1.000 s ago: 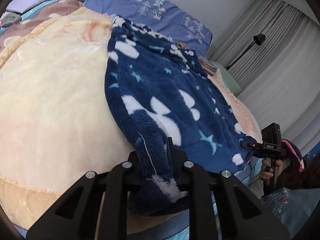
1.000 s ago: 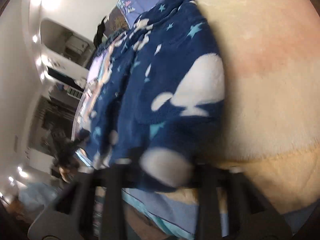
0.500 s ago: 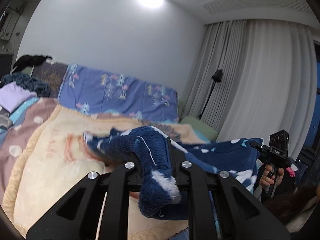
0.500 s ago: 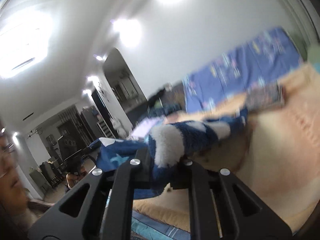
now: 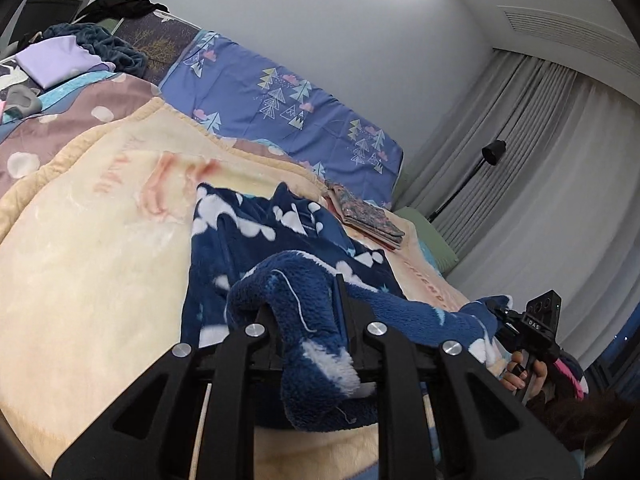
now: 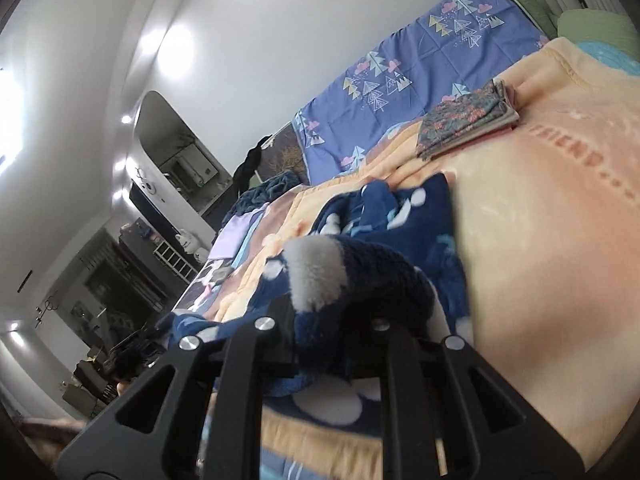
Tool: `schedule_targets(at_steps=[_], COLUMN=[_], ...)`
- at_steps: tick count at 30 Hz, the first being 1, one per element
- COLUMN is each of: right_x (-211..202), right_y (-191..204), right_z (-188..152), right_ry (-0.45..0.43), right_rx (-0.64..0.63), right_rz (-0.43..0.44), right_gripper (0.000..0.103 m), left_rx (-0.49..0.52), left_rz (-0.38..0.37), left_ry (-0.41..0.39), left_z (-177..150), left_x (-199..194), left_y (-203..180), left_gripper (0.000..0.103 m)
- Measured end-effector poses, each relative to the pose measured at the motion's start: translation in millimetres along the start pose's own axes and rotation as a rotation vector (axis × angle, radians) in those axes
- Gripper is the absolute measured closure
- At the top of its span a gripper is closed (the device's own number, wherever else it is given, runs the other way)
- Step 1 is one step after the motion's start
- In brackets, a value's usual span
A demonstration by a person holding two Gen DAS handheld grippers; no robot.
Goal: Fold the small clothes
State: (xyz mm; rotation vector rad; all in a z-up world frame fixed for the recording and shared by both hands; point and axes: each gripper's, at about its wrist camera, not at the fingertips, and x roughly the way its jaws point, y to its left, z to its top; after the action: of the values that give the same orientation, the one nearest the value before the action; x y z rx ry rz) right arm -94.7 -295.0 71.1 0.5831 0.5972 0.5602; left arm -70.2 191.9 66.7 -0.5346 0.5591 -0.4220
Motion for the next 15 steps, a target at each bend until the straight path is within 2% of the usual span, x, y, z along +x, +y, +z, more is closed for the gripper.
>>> schedule_targets(at_steps=[6,9,10,12,15], right_x=[63.4,98.0,114.6,151.1,204.7], right_y=[-1.0,-13.6,-22.6,-46.8,-84.7], right_z=[62.1,87.3,94.9,101.7,90.9], right_ry=[-0.023,-0.032,-0.027,0.012,0.111], right_rx=[-0.019,-0.019,-0.02,-0.003,0.011], right_rz=[-0.017,-0.055,-0.088,-0.166,-0.328], right_gripper=[0.089,0.089,0.089,0.088,0.088], left_rx=[0.067,0.065,0.069,0.033,-0.028], left_rz=[0.036,0.046,0.064,0.146,0.27], left_ry=[-0.009,-0.023,-0.02,0.02,0.16], left_z=[61.5,88.3,93.9,97.3,81.2], left_x=[51.5,78.6,90.9,127.3,190.5], left_y=[-2.1,12.7,20.4,45.5,86.2], left_gripper=[0.086,0.086,0.084,0.084,0.084])
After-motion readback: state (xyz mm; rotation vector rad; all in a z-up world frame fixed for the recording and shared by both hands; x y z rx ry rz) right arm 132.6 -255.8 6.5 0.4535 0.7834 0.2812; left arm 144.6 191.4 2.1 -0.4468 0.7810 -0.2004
